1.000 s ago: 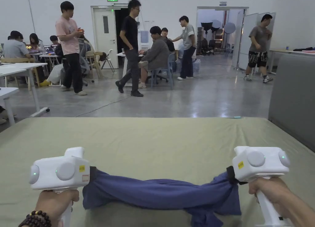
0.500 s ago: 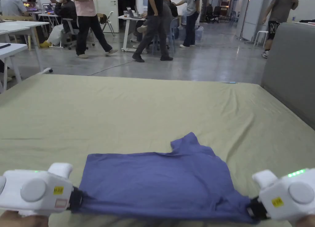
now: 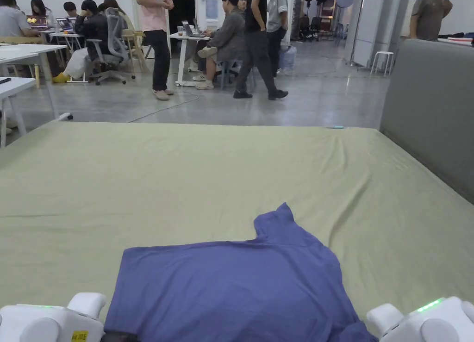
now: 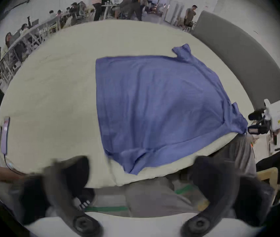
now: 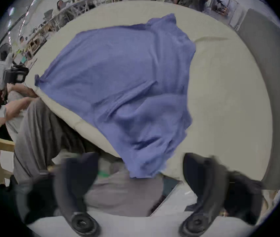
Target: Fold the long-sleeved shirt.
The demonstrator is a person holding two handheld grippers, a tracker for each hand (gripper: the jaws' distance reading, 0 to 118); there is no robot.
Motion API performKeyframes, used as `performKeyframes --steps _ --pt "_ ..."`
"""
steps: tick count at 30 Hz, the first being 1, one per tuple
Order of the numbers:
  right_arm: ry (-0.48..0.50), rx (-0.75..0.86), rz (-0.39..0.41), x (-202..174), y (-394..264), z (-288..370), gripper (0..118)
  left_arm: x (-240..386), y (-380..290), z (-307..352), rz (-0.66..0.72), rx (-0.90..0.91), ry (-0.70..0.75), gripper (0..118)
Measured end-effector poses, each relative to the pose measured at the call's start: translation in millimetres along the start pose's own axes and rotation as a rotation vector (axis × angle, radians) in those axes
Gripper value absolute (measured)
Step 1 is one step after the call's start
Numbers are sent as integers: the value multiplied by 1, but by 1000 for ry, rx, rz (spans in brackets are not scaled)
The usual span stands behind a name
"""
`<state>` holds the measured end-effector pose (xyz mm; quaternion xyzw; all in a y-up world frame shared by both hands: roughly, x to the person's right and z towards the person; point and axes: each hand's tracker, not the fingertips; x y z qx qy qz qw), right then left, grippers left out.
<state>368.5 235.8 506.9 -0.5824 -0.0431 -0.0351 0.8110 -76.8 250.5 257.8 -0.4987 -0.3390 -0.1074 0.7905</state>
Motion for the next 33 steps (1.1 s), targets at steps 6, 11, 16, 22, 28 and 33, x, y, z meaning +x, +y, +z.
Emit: performKeyframes --steps 6,11,16,22,28,33 --pt "-80 256 -156 25 21 60 101 5 33 39 1 170 29 116" --pt "-107 268 -183 22 29 46 0 13 42 34 -38 236 91 0" --pt "-71 236 -177 18 29 27 0 16 49 22 -32 216 34 0" --pt "-53 219 -179 23 38 9 0 19 69 1 -48 218 59 0" --pt "-38 170 -265 35 43 -14 64 -3 112 -42 4 217 -15 39" --pt "-9 64 -275 28 9 -36 106 -32 176 -114 -13 173 144 118"
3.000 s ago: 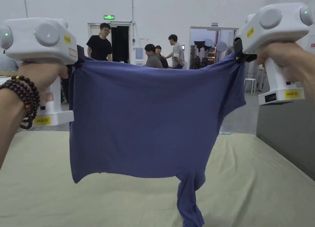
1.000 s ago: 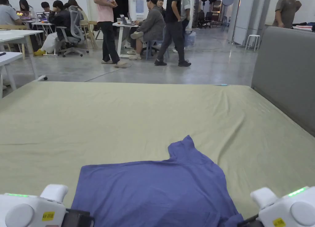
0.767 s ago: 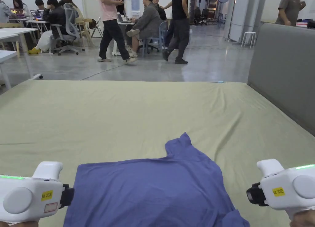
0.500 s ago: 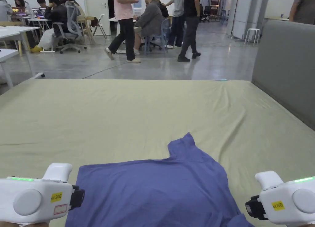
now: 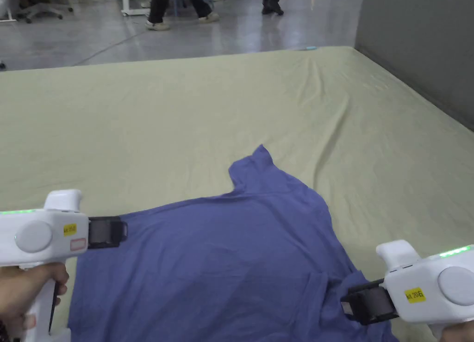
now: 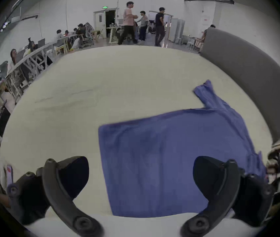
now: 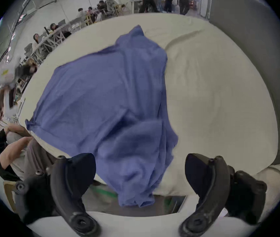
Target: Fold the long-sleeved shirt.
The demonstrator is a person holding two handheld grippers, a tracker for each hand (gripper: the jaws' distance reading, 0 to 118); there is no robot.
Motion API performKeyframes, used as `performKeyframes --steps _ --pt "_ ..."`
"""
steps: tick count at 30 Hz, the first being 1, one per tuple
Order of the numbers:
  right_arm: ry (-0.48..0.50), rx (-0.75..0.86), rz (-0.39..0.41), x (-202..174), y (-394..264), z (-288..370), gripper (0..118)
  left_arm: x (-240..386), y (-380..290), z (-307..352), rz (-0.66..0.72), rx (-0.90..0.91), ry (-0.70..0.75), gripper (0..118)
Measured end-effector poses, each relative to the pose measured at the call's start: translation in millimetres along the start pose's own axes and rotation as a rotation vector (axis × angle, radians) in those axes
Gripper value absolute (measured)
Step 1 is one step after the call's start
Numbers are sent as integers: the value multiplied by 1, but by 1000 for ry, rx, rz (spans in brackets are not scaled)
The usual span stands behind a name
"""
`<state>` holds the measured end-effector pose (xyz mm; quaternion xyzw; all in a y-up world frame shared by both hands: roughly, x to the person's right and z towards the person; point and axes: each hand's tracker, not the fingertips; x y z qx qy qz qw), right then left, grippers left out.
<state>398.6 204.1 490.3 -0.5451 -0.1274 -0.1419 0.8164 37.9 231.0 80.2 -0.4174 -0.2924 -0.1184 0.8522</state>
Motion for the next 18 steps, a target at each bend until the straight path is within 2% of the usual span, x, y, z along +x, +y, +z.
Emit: performKeyframes --steps 4,6,8,10,11,12,13,14,15,16,17,18 --pt "-21 -70 -20 3 -19 -14 103 -11 32 -58 -20 -36 -2 118" --pt "-7 -98 -25 4 -22 -24 82 -14 40 -77 -2 -52 11 118" --pt "-13 -114 -23 1 -22 -35 51 -14 46 -93 16 -62 20 118" --pt "-23 -106 -9 -2 -19 -38 51 -15 48 -98 11 -72 43 118" --pt "-29 -112 14 -5 -17 -37 46 -16 50 -103 3 -80 47 118" --pt "-32 -104 49 -10 -17 -36 37 -15 50 -107 -6 -96 55 118" --pt "-25 -96 79 -13 -18 -35 23 -15 51 -113 -16 -123 73 118" --pt "8 -93 80 -16 -17 -35 16 -18 49 -115 -23 -143 82 118" --pt "-28 -100 80 -21 -17 -36 15 -17 47 -119 -30 -163 83 111" --pt "-58 -100 129 -26 -17 -32 15 -15 44 -122 -36 -208 92 87" --pt "-64 -101 152 -27 -16 -33 15 -13 40 -126 -45 -248 101 49" --pt "-55 -102 125 -25 -16 -34 15 -14 34 -124 -37 -232 89 37"
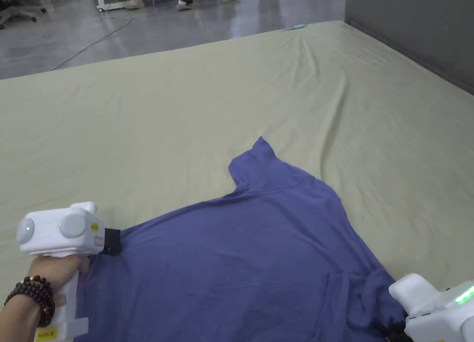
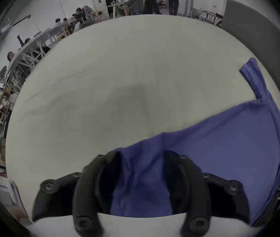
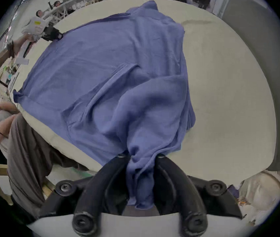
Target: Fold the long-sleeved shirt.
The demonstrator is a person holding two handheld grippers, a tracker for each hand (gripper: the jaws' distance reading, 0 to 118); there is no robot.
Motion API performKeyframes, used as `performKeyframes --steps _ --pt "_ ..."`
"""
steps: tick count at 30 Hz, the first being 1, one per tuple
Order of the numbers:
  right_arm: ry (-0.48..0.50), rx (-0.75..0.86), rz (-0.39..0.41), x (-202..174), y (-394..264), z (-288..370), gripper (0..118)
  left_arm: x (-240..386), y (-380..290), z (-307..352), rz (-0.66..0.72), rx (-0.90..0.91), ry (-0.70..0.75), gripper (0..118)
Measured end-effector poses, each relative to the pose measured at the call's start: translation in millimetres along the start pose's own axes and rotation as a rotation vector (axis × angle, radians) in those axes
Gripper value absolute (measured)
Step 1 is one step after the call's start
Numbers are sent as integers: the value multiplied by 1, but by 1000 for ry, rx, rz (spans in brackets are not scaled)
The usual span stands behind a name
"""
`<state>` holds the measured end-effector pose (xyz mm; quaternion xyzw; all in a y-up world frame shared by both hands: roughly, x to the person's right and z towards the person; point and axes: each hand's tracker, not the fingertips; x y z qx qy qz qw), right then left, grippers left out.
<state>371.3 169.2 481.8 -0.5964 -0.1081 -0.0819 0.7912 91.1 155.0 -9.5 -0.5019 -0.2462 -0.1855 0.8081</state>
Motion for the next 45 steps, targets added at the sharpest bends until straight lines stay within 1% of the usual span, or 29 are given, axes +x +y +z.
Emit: performKeyframes --steps 1,2,3,4,5,7,9,11,12,14,15,17,19,20,23,25,27,30,32,35,36,38,40,41,43,45 --pt "7 -3 -21 3 0 -1 15 5 -1 9 11 74 -14 7" --pt "17 -1 -28 5 0 -1 15 9 0 14 -1 66 -30 0" --pt "26 0 -33 7 -1 -1 15 16 0 19 -16 82 -42 0" --pt "33 2 -39 8 -1 0 15 13 0 19 -61 77 29 0" --pt "37 2 -41 8 -1 1 15 13 0 20 -88 62 21 0" --pt "39 13 -43 9 -3 11 13 7 2 30 -61 61 -29 0" --pt "49 85 -40 12 -2 32 13 5 3 57 -17 145 -33 0" --pt "41 171 -50 18 4 63 12 -7 10 89 15 197 -89 0" --pt "38 217 -58 22 10 79 12 -8 11 108 12 239 -94 0" --pt "22 337 -46 30 31 122 11 -16 20 155 -2 324 -111 0" --pt "11 373 -40 33 39 137 11 -17 23 173 -14 351 -113 0" --pt "-60 472 -5 43 70 179 10 -16 35 226 -38 454 -90 0" --pt "-120 557 12 55 104 219 10 -21 53 277 -25 537 -87 0" --pt "-153 609 4 62 123 243 10 -20 63 302 -13 586 -83 0" --pt "-203 724 -8 80 186 309 10 -27 97 371 7 691 -49 0" --pt "-235 791 -36 91 228 348 10 -26 120 405 21 761 -26 0" --pt "-255 850 -68 101 270 380 10 -26 143 433 25 804 27 0" --pt "-276 877 -102 112 324 416 10 -25 179 462 44 848 82 0" --pt "-290 884 -118 116 352 435 10 -27 202 476 98 877 90 0" --pt "-287 943 -190 126 378 457 10 -27 226 492 141 901 95 0" --pt "-298 960 -207 129 384 464 10 -22 229 497 140 902 93 0" --pt "-318 975 -213 135 393 475 10 -18 238 506 133 929 95 0" --pt "-319 988 -234 141 396 482 10 -14 242 513 127 975 90 0" --pt "-314 989 -250 144 397 482 10 -12 245 513 124 961 86 0" --pt "-311 989 -250 148 393 473 10 -7 244 507 101 970 81 0" --pt "-305 951 -252 153 391 453 10 -2 241 492 81 955 72 0"
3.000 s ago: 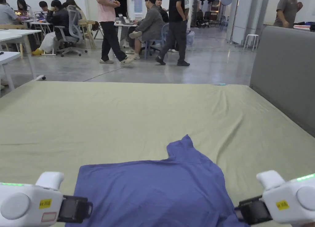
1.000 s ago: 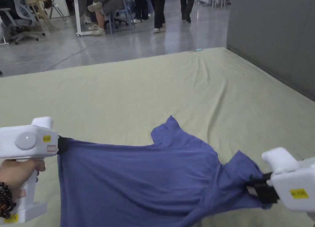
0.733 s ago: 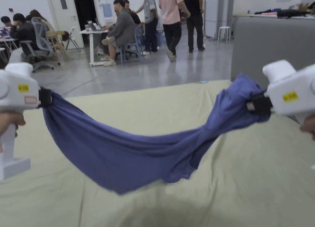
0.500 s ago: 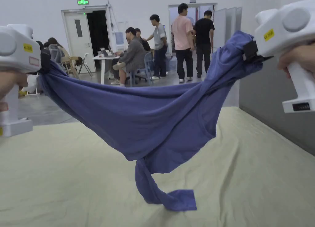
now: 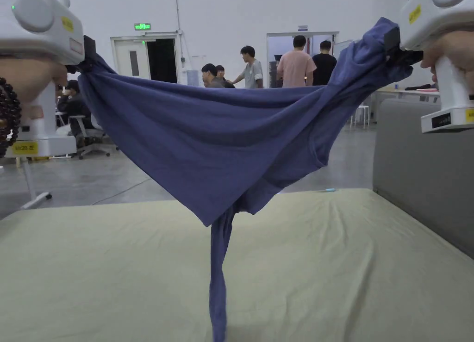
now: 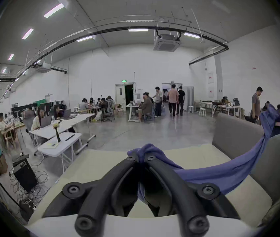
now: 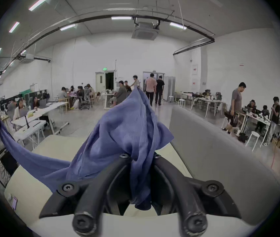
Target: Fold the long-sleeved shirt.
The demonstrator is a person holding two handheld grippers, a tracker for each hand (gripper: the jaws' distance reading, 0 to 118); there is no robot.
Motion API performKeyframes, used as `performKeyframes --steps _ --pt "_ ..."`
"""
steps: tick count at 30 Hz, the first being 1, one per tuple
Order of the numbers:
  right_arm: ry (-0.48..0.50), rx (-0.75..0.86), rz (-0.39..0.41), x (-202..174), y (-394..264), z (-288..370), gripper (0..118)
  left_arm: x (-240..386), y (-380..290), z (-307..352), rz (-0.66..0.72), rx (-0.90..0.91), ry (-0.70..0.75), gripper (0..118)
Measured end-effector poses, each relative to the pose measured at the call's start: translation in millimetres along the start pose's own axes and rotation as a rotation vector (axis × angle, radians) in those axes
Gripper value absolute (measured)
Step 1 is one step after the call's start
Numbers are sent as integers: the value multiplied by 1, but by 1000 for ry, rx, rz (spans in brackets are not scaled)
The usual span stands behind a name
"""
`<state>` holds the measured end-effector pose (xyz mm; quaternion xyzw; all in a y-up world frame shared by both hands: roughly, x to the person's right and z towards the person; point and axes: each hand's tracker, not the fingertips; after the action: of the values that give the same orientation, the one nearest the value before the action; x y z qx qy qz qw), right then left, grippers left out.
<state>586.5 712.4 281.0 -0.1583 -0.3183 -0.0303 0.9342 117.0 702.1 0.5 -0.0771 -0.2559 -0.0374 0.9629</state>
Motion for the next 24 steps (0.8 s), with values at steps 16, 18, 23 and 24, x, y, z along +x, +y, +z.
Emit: performKeyframes --steps 16,18,23,24 --pt "87 -508 -12 -14 -318 -125 10 5 -298 -74 38 -505 -62 0" --pt "95 -497 -17 -10 -335 -109 10 -3 -309 -60 108 -504 -98 0" --pt "168 -517 40 2 -378 -32 10 -15 -328 6 88 -498 -150 0" --pt "184 -531 45 4 -389 -17 10 -16 -334 19 81 -515 -153 0"
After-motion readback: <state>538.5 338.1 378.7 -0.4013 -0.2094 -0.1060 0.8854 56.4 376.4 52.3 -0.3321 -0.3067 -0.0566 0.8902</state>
